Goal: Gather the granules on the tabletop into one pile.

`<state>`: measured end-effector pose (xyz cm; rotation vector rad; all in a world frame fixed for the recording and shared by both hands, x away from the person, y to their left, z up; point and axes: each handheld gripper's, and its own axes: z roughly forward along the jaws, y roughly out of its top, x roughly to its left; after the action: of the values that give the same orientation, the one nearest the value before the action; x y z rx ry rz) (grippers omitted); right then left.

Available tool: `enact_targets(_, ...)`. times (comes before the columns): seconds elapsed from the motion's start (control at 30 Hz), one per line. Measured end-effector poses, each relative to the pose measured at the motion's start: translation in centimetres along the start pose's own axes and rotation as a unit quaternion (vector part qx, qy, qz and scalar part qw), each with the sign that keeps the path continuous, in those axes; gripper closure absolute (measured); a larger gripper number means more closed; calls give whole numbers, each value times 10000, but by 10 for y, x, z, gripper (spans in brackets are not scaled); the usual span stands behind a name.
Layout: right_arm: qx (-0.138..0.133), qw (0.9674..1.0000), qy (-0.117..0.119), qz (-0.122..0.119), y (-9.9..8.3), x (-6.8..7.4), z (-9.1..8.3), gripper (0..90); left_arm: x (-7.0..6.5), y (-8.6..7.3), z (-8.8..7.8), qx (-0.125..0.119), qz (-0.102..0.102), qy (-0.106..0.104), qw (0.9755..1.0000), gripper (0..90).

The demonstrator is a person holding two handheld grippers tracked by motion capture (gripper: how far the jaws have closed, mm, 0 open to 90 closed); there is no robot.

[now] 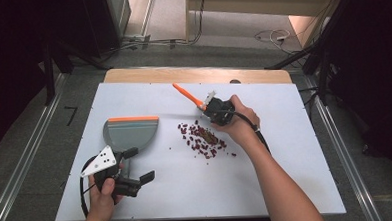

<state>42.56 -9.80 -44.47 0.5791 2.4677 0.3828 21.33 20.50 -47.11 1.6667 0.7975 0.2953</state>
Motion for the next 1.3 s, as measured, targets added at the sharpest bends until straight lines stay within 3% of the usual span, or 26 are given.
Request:
enact_targets(0.03,-8,10000,-42,-60,0,0,4,685,0,0,0,-2,0,-1,10000,3)
enact_targets(0.1,-41,9997,248,45,1,1,8,685,0,0,0,2,2,-3,10000,3)
enact_targets(0.13,-29,9996,282,57,2,4,8,685,0,0,-1,3,6,1,10000,3)
enact_targets(0.3,77,9984,514,-221,-1,13,5,682,2,0,-2,-6,1,27,10000,3)
enact_targets(0.5,-31,9963,648,-565,-12,26,-4,679,2,1,-2,-30,-41,46,10000,3)
enact_targets(0.67,-30,9936,868,-718,-19,37,-15,678,1,0,-2,-30,-36,59,10000,3)
enact_targets(0.9,-29,9907,976,-947,-29,46,-26,676,1,0,-2,-32,-38,60,10000,3)
enact_targets(1.03,-111,9909,904,-988,-31,44,-32,678,2,0,-2,-28,-36,56,10000,3)
enact_targets(1.13,-324,9926,995,-622,-30,31,-35,684,2,0,-2,-24,-36,51,10000,3)
enact_targets(1.27,-429,9944,803,-544,-23,22,-33,685,2,0,-2,-21,-37,52,10000,3)
enact_targets(1.3,-483,9937,800,-621,-20,20,-31,684,2,0,-2,-27,-48,56,10000,3)
